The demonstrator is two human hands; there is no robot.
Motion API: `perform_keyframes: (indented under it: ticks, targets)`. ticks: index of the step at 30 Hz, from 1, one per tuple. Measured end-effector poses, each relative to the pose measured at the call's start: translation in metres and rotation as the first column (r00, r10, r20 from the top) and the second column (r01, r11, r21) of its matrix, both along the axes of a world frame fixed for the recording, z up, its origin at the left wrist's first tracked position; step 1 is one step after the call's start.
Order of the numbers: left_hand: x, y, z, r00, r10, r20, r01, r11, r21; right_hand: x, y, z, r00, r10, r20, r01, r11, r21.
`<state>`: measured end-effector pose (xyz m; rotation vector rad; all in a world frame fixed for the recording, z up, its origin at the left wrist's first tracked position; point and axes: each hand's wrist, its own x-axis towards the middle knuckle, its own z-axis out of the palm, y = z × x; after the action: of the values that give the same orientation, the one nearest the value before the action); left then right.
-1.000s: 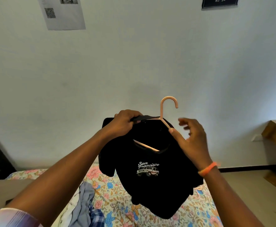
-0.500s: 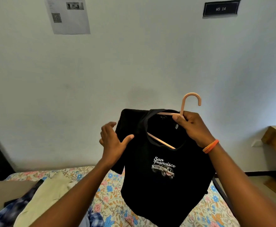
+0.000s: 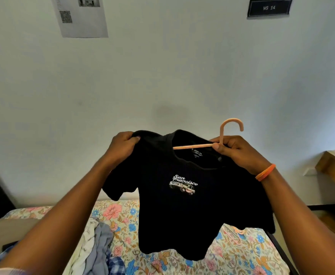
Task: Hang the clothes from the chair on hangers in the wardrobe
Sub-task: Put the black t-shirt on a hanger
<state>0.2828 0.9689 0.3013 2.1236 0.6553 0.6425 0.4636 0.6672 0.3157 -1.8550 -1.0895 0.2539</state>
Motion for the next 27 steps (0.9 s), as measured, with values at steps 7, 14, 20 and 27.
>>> perform_keyframes:
  ticks: [7, 14, 20, 27]
  targets:
    - [-0.014, 0.021, -0.012, 0.905, -0.237, -0.353, 0.276, 0.959, 0.064, 0.001, 0.013, 0.001, 1.0, -0.027, 0.002, 0.027, 0.997, 0.073]
    - [0.011, -0.042, -0.016, 0.915, -0.392, -0.098, 0.396, 0.824, 0.405, -0.01, 0.025, 0.01, 0.999, 0.051, 0.003, -0.051, 0.996, 0.068]
    - [0.034, -0.073, -0.02, 0.956, -0.291, 0.028, 0.253, 0.874, 0.415, 0.009, -0.018, 0.002, 0.943, -0.17, 0.286, 0.171, 0.985, 0.02]
    - [0.054, -0.101, 0.001, 0.965, -0.262, -0.021, 0.221, 0.768, 0.601, 0.041, -0.094, -0.054, 0.905, -0.193, 0.38, 0.274, 0.947, -0.171]
